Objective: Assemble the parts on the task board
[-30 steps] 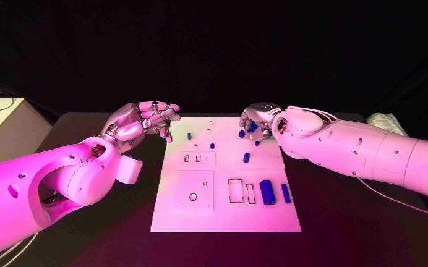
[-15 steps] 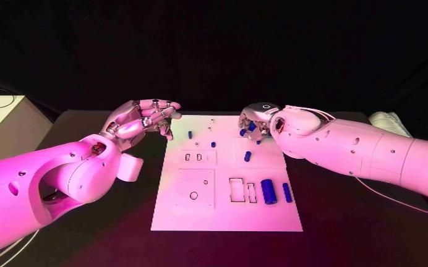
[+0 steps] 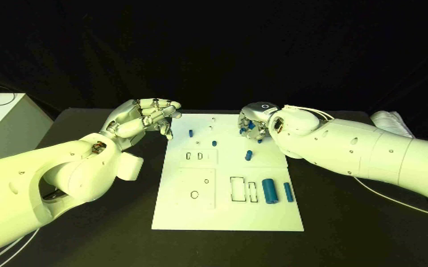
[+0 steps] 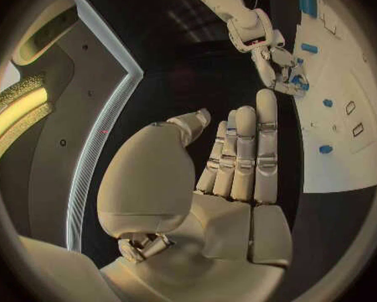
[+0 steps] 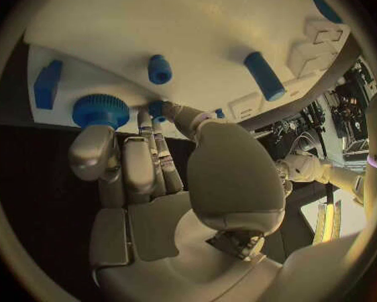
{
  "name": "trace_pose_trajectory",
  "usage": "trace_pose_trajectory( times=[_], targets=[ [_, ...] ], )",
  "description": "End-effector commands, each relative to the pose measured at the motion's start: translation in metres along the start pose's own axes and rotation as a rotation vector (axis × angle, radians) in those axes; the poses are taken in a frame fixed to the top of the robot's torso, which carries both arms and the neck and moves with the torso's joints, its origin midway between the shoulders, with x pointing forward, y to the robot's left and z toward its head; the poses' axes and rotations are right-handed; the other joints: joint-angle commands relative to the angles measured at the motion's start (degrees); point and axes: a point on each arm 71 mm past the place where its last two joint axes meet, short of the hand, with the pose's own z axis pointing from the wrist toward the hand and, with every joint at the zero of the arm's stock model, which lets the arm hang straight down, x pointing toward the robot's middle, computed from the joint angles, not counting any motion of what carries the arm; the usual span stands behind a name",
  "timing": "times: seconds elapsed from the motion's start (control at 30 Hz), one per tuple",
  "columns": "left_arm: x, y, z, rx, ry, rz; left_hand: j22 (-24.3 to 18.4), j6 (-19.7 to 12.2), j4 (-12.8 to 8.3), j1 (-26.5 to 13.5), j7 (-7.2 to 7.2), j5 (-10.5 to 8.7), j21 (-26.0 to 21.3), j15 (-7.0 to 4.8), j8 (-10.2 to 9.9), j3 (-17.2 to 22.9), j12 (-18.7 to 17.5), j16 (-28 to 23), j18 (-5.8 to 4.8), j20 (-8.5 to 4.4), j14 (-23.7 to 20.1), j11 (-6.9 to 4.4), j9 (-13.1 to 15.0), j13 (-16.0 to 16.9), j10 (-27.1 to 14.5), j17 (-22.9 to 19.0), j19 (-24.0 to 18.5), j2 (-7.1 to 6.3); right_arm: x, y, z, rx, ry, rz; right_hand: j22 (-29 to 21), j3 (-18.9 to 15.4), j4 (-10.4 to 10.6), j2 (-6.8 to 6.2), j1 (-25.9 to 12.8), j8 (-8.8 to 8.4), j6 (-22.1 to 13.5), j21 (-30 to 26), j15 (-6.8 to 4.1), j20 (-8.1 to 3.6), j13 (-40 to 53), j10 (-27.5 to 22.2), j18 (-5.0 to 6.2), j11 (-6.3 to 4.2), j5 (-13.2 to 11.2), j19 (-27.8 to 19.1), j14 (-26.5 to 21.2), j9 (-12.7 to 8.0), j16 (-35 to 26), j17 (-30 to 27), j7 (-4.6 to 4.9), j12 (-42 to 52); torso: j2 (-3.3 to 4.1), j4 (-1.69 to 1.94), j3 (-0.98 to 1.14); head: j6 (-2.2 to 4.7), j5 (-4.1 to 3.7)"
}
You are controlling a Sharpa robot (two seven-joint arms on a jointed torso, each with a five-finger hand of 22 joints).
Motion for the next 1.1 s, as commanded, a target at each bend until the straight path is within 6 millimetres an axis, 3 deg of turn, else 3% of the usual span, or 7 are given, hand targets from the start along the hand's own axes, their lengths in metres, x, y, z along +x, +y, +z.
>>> trace_pose_trajectory(
  times=[0.03,0.13,0.27,0.77,0.9,1.1],
  targets=[
    [0.001,-0.001,0.000,0.003,0.020,0.000,0.0,-0.5,0.1,-0.5,-0.10,0.18,0.1,0.10,-0.3,0.2,-0.4,-0.2,0.18,0.13,-0.4,0.06,0.1,0.1,-0.5,0.1,-0.4,-0.04,-0.002,0.001,0.000,0.001,-0.033,-0.013,1.4,1.5,-0.9,2.38,1.7,1.76,2.1,1.1,-1.02,-0.65,0.9,2.7,-1.04,-0.92,-2.5,0.5,1.2,1.3,0.7,0.4,-0.88,1.0,0.11,-0.01,0.05,0.00,0.01],
    [0.001,-0.001,0.000,0.002,0.021,-0.001,0.1,-0.5,0.1,-0.5,-0.05,0.18,0.2,0.11,-0.3,0.2,-0.4,-0.2,0.18,0.15,-0.4,0.09,0.1,0.1,-0.6,0.1,-0.5,-0.02,-0.003,0.002,0.000,0.004,-0.053,-0.027,2.1,1.9,-1.9,3.41,3.0,3.24,3.1,1.6,-1.48,-1.14,1.6,4.2,-1.13,-1.59,-4.0,0.5,1.3,2.5,1.0,0.5,-1.42,1.5,0.13,0.02,0.03,0.02,0.06],
    [0.001,-0.001,0.000,0.000,0.021,-0.001,0.2,-0.6,0.1,-0.5,0.01,0.17,0.3,0.14,-0.4,0.2,-0.5,-0.3,0.18,0.17,-0.5,0.14,0.1,0.1,-0.6,0.1,-0.6,-0.03,-0.006,0.003,0.000,0.006,-0.097,-0.032,2.7,2.5,-3.0,4.01,4.1,4.12,3.1,1.9,-1.66,-1.40,2.2,4.9,-1.22,-1.82,-4.4,0.6,1.2,3.5,1.1,0.4,-1.45,1.8,0.17,0.03,0.01,0.17,0.08],
    [0.001,-0.001,0.001,-0.002,0.020,0.000,0.3,-0.7,0.0,-0.5,0.02,0.18,0.4,0.17,-0.4,0.3,-0.5,-0.3,0.19,0.21,-0.5,0.16,0.1,0.1,-0.7,0.1,-0.7,0.05,-0.026,0.026,0.007,-0.012,-0.283,-0.001,3.2,2.4,-3.7,3.47,3.7,5.09,2.9,2.2,-1.75,-1.55,2.8,5.2,-1.27,-1.83,-4.8,0.5,1.2,4.7,1.2,0.1,-1.34,1.9,0.35,0.15,-0.01,0.86,0.27],
    [0.002,0.000,0.002,-0.002,0.022,-0.001,0.3,-0.7,0.0,-0.5,0.02,0.18,0.4,0.17,-0.4,0.3,-0.5,-0.3,0.19,0.21,-0.5,0.16,0.1,0.1,-0.7,0.1,-0.7,0.05,-0.028,0.033,0.014,-0.019,-0.296,0.002,3.1,2.4,-3.8,3.43,3.7,5.10,2.8,2.1,-1.75,-1.56,2.9,5.1,-1.26,-1.81,-4.7,0.5,1.1,4.7,1.2,0.0,-1.32,1.8,0.33,0.06,-0.06,1.16,0.69],
    [0.007,0.000,0.004,-0.003,0.034,-0.006,0.3,-0.7,-0.1,-0.4,0.03,0.18,0.5,0.18,-0.4,0.4,-0.5,-0.3,0.20,0.22,-0.6,0.17,0.2,0.1,-0.8,0.1,-0.8,0.11,-0.027,0.042,0.025,-0.027,-0.294,0.009,3.2,2.5,-3.9,3.35,3.6,5.10,2.3,2.2,-1.71,-1.55,3.0,4.8,-1.26,-1.72,-4.3,0.5,1.1,5.0,1.2,0.0,-1.23,1.6,0.47,0.62,-0.30,0.95,0.88]
  ],
)
